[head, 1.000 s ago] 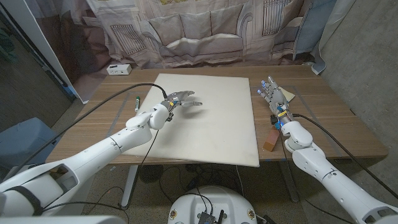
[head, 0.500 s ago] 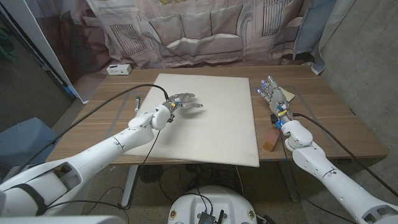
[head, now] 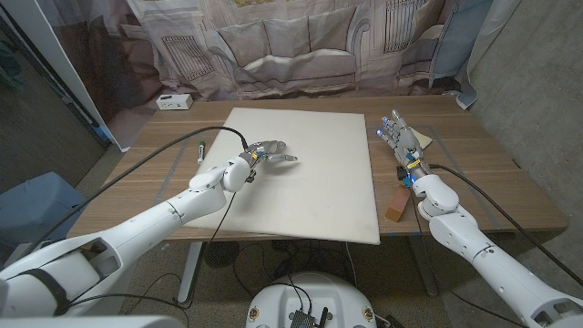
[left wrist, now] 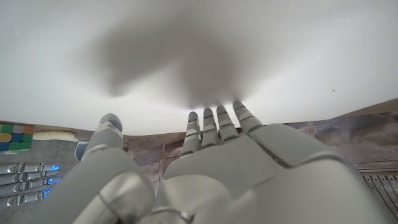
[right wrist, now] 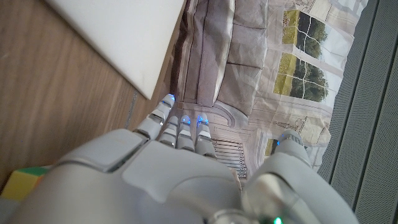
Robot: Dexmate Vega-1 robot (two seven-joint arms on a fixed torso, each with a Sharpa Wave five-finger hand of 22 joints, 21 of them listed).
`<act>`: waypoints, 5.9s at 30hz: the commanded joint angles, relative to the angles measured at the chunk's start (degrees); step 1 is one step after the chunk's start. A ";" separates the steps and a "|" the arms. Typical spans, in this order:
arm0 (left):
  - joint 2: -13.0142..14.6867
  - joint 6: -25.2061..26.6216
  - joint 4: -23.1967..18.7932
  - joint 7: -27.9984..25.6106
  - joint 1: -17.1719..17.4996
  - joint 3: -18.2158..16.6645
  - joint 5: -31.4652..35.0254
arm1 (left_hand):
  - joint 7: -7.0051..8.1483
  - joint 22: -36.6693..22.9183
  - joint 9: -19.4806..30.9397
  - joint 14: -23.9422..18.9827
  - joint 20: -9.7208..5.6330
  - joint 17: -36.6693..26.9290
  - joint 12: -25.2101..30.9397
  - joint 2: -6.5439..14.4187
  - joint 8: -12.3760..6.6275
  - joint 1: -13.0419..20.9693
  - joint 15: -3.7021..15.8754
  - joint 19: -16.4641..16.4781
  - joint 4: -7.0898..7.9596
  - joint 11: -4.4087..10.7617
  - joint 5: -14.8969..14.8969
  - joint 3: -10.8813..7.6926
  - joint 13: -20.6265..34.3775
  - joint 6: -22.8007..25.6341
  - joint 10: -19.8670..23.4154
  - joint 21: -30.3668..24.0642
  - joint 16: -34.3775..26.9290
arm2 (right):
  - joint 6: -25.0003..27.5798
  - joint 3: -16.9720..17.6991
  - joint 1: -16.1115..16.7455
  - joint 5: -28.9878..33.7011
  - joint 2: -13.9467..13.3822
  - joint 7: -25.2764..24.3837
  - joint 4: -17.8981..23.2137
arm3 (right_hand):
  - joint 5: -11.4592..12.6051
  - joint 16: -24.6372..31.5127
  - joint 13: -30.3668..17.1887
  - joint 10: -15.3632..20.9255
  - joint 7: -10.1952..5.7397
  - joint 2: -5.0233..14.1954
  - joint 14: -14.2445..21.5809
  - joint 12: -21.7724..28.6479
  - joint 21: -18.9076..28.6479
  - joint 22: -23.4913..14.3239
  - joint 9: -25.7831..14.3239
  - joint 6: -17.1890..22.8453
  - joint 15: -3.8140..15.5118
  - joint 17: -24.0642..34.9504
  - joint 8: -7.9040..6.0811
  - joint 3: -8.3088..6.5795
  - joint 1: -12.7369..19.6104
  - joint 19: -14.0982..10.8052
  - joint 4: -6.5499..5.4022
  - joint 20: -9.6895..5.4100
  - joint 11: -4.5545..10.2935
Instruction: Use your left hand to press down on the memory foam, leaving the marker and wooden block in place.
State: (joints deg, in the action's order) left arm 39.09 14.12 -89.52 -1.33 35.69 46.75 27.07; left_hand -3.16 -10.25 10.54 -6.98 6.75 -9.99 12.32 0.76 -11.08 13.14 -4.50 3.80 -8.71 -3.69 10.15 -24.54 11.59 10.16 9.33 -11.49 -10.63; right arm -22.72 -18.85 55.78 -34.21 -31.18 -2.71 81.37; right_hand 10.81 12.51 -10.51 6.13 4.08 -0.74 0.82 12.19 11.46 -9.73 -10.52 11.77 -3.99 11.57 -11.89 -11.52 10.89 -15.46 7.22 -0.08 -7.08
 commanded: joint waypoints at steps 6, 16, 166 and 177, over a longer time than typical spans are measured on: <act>-0.17 0.94 0.76 3.19 -1.26 1.68 0.29 | 0.03 -0.18 0.06 -0.49 -0.23 -0.23 0.59 0.10 -0.48 1.07 0.05 0.11 0.18 0.00 -0.05 -0.56 0.17 0.96 0.49 -0.13 -0.42 | 0.24 0.01 -0.18 -0.03 0.04 -0.21 -0.08 | 0.05 -0.08 -0.29 0.63 0.06 0.36 0.06 -0.25 -0.13 -0.15 -0.15 0.28 -0.48 0.34 0.25 0.05 0.21 0.04 0.02 0.39 -0.34; -0.62 1.17 1.95 6.26 -2.51 3.46 0.63 | -0.04 -0.17 0.06 -0.37 -0.08 -0.22 0.43 0.22 -0.39 1.25 0.00 -0.09 0.19 0.00 -0.07 -0.63 0.16 1.01 0.17 -0.04 -0.30 | 0.11 -0.11 -0.57 -0.39 0.46 0.20 -0.89 | 0.05 -0.11 -0.30 0.62 -0.10 0.39 0.09 -0.31 -0.17 -0.16 -0.16 0.34 -0.52 0.35 0.29 0.08 0.24 0.09 0.03 0.60 -0.28; 3.85 -2.54 -12.10 -13.23 9.45 -12.50 -5.01 | -1.30 -0.22 0.15 -5.05 -0.19 -0.23 1.46 1.20 -0.36 4.95 0.07 3.98 0.52 0.16 -0.16 -1.64 0.15 2.98 4.56 -0.86 -0.90 | -3.70 -0.08 0.59 0.32 1.68 0.19 -0.09 | 0.00 -0.13 -0.38 1.90 0.35 1.01 2.20 -0.59 0.04 -0.18 -0.30 1.98 -0.89 0.42 0.45 0.42 0.75 -2.40 0.13 1.00 -0.21; 2.95 -6.52 -10.72 -17.17 11.28 -14.94 -9.13 | -1.59 -0.25 0.15 -5.70 -0.19 -0.28 1.66 1.65 -0.58 4.37 -0.03 4.06 1.02 -0.07 -0.23 -1.57 0.15 3.90 5.43 -0.79 -0.96 | -3.46 0.16 0.84 0.58 1.44 -0.42 0.43 | 0.00 -0.29 -0.38 1.82 0.85 0.99 2.00 -0.69 -0.03 -0.18 -0.29 0.13 -0.80 0.43 1.16 0.47 0.80 -2.43 0.16 0.92 -0.10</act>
State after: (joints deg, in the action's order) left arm 42.67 11.39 -101.26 -14.72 45.08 34.37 21.96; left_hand -4.80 -10.40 10.67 -12.19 6.36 -10.14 13.42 1.99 -11.08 17.94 -4.60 7.48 -8.02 -3.80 9.92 -26.10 11.74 13.42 14.16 -12.02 -11.24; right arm -26.10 -18.95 56.25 -34.06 -29.49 -2.53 81.30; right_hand 10.82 12.25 -10.78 7.58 5.02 -0.06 2.87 11.65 11.47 -9.73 -10.52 12.25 -4.81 11.85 -10.78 -11.32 11.57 -17.63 7.43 0.81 -7.47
